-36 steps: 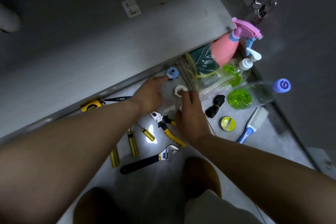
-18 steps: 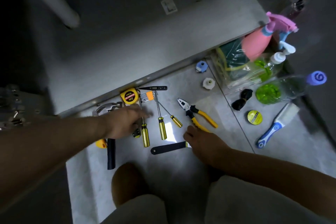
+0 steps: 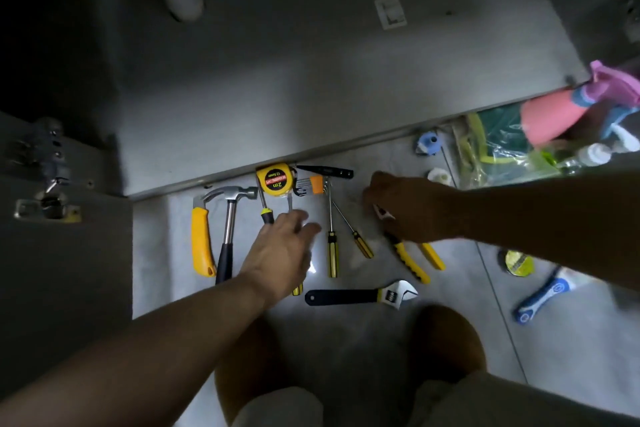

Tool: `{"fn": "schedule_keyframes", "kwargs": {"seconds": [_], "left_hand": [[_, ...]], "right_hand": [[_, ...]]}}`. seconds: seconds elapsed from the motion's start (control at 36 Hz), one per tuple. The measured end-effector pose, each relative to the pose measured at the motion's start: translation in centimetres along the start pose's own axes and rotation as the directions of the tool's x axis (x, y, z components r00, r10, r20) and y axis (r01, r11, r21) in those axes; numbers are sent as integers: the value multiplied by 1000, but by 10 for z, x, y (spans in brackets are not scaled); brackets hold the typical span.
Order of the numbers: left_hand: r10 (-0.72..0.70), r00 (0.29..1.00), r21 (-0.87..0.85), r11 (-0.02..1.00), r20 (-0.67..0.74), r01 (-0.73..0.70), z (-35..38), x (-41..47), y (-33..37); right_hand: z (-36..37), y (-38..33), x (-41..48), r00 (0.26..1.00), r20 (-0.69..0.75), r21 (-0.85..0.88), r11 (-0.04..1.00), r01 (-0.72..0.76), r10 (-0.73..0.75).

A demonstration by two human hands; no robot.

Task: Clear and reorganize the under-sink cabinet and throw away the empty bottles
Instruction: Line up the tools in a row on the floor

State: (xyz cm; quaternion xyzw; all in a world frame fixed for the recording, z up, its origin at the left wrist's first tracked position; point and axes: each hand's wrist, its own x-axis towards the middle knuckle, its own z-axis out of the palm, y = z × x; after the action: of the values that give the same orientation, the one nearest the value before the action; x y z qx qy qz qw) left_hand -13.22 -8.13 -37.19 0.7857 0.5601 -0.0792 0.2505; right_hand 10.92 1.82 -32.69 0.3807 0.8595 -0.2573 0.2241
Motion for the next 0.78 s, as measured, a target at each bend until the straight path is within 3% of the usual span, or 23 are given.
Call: {"fn": "schedule_keyframes", "kwargs": {"seconds": [0.06,0.19,0.42,0.61,0.78], "left_hand": [[-22,998,-48,999,-52,20,-1,5,-1],[-126,990,-210,971,-57,112,-10,36,-5],[-62,998,-159,985,16,64,-14,69,-14],[-130,991,-110,985,17,131,-12,69,-14],[-182,983,-146,972,34,185,-5,67,-14]], "right_hand": [[-11,4,16,1000,9,-70,998,7,-6],[-5,-9,57,997,27,15,997,-70,70],[18,-16,70,965,-143,127,971,-204,221],[33,-17,62,910,-193,146,928,-343,366],[34,-16,64,897,-214,113,922,-370,387]]}}
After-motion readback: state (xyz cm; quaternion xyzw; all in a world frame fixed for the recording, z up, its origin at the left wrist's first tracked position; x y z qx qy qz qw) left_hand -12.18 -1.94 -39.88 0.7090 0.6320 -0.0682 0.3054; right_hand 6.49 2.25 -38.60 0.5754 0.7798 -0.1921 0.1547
